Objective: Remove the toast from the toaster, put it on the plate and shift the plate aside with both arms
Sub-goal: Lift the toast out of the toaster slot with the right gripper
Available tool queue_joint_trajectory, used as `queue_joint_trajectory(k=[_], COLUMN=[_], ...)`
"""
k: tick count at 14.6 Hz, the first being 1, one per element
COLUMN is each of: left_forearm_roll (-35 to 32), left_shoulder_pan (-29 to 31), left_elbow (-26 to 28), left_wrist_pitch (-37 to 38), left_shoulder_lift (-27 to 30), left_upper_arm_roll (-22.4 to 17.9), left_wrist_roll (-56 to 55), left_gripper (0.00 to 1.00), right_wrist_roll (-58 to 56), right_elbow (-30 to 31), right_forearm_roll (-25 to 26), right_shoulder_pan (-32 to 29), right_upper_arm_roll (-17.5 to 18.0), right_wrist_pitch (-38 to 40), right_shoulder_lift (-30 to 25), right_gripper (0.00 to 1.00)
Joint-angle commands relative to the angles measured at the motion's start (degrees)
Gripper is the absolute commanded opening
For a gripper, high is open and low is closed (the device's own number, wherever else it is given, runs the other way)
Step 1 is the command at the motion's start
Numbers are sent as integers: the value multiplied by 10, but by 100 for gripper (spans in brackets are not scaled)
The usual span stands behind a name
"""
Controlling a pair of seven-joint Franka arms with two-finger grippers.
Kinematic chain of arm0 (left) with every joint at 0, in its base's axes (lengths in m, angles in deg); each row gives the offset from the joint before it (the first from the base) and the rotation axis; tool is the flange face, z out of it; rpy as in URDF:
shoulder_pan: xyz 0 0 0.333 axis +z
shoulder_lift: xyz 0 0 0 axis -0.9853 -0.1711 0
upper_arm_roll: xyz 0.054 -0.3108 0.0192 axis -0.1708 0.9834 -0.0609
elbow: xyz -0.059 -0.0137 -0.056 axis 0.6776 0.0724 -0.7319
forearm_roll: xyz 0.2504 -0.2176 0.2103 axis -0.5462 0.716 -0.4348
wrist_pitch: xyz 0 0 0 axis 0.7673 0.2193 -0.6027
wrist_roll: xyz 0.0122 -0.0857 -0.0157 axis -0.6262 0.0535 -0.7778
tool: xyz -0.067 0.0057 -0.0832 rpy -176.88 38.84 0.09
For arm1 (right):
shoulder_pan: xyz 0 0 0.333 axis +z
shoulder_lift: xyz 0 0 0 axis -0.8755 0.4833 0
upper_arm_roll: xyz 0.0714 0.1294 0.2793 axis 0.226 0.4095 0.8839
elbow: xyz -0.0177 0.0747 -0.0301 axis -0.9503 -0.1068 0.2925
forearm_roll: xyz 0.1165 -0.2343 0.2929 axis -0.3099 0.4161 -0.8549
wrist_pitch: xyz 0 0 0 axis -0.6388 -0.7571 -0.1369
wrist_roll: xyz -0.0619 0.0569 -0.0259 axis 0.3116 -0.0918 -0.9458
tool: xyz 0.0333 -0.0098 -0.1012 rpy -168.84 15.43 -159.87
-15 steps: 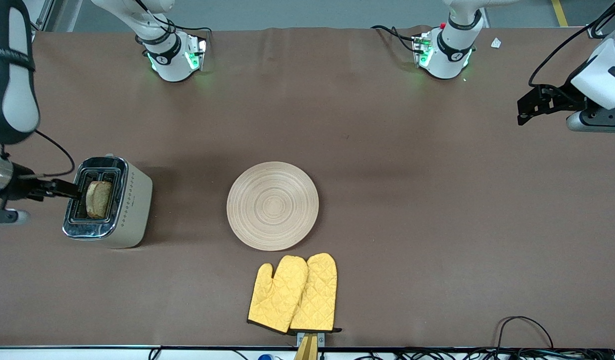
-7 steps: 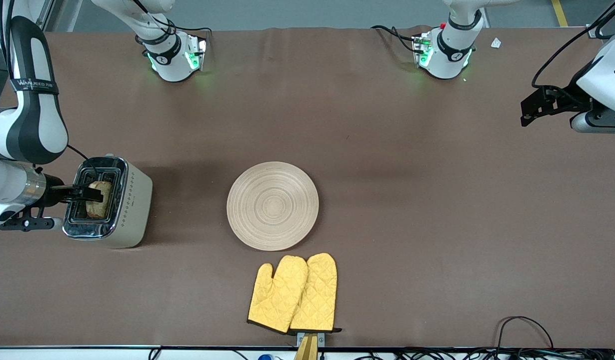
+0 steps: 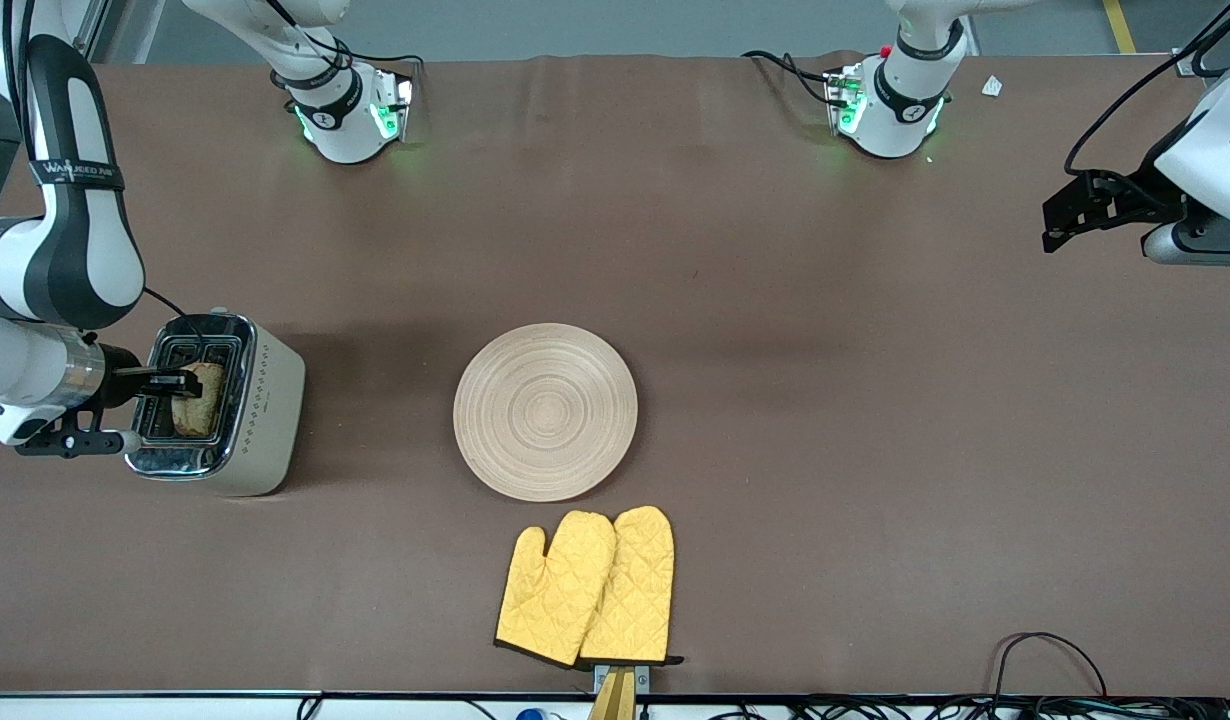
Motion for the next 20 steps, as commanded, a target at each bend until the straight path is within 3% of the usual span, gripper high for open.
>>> queue_joint_trajectory(k=[1,4,8,11,16,20], left_forearm_roll=[-2,3,4,4,6,13], left_shoulder_pan=[2,3,4,5,4,4], left_elbow=[-17,-17,-16,-17,-17,-17], left_wrist_pitch=[12,12,12,11,7,7], left_shoulder_lift=[-7,-7,-6,-7,-20,-24], left_upper_arm_roll=[2,1,0,-2,-2,-2], left_wrist_roll=[10,12,17,30,29,28], left_gripper=[100,100,100,100,100,100], right_wrist_roll=[16,16,16,48,100,136], right_elbow=[7,-38,-143,-159,-136,-96], right_forearm_roll=[-1,-1,-6,-17,-159,-218], right_shoulder_pan=[4,10,21,56,92,177], right_upper_arm_roll=[3,4,5,5,4,4], right_wrist_pitch=[7,47,140,152,110,31], right_shoulder_lift=[-14,-24,-33,-34,-24,1], right_gripper=[2,2,2,2,2,2])
